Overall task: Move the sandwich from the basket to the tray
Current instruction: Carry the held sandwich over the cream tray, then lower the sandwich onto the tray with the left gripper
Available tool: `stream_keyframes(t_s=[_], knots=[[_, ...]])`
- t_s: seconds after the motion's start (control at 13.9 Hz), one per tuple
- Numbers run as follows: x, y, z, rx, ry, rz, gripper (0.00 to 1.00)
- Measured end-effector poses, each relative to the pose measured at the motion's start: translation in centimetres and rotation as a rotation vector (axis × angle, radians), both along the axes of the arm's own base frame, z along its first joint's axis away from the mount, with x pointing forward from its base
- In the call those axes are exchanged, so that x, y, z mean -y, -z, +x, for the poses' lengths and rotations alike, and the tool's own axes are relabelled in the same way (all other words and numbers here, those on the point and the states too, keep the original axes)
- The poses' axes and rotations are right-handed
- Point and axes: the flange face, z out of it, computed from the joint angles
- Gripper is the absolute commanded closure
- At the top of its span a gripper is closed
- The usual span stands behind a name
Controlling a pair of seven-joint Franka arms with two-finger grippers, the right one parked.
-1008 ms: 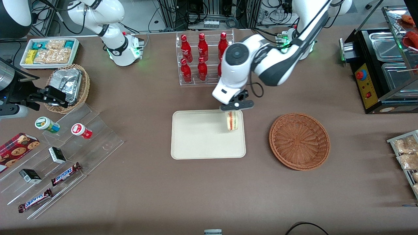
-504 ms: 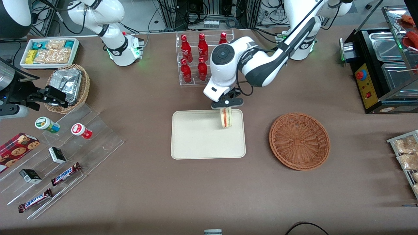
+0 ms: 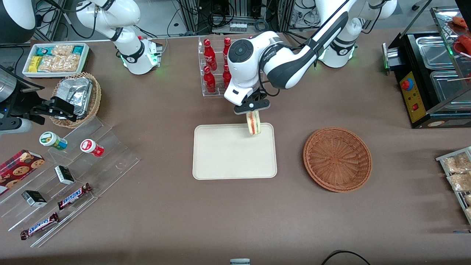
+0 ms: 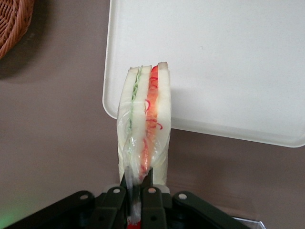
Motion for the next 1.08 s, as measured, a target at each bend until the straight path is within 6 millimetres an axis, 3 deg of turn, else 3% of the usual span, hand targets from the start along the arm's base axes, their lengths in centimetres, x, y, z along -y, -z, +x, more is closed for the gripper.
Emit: stream_keyframes(t_s=[0.5, 1.08], knots=[[-0.5, 0.4, 1.1, -0.035, 0.057, -0.043, 1.00], [-0.1, 2.9, 1.6, 0.021, 0.063, -0.162, 1.00]])
